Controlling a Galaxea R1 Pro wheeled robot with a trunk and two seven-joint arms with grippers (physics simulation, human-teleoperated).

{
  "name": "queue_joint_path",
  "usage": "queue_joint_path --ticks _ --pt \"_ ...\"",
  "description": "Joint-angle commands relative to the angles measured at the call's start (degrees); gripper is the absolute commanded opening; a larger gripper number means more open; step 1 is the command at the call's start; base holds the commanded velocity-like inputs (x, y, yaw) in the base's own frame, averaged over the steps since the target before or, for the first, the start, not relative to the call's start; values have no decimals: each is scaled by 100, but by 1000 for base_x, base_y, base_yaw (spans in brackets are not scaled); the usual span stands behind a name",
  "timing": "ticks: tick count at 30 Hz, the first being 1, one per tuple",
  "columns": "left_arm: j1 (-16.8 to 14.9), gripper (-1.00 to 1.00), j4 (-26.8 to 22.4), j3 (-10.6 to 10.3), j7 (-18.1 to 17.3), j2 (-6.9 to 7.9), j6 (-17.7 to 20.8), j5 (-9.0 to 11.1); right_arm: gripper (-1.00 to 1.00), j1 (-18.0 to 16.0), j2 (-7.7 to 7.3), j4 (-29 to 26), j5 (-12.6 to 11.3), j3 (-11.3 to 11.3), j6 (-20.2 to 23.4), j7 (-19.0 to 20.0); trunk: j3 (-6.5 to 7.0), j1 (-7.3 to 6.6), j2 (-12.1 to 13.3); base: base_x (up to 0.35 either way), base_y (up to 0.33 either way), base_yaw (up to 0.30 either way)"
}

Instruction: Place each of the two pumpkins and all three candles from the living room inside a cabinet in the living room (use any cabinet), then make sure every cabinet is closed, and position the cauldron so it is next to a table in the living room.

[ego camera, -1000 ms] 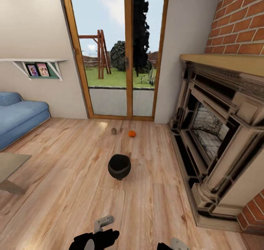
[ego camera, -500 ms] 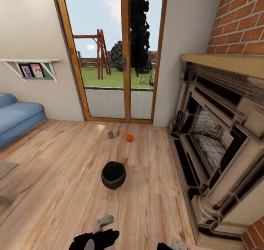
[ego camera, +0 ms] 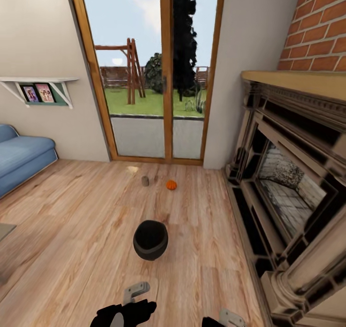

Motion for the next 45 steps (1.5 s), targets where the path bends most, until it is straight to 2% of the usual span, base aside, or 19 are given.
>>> queue_joint_path --ticks 1,11,28,33,45 --pt "-3 100 -7 -6 52 1 17 61 100 -4 -5 0 -64 61 -30 -28 -6 2 -3 153 20 0" --pt "-3 100 -7 -6 52 0 17 62 100 -4 -11 -6 -69 88 -22 -30 -6 2 -3 31 3 93" --pt "-3 100 -12 -6 49 -1 17 63 100 -4 -18 -6 -72 93 -28 -23 -6 2 -3 33 -8 271" --pt "-3 100 -219 4 50 -2 30 77 100 -4 -20 -6 -77 92 -37 -16 -6 2 -3 18 -12 233" --pt "-3 100 -394 12 52 -8 128 85 100 -4 -24 -15 -78 90 -54 -19 210 -262 478 1 -1 17"
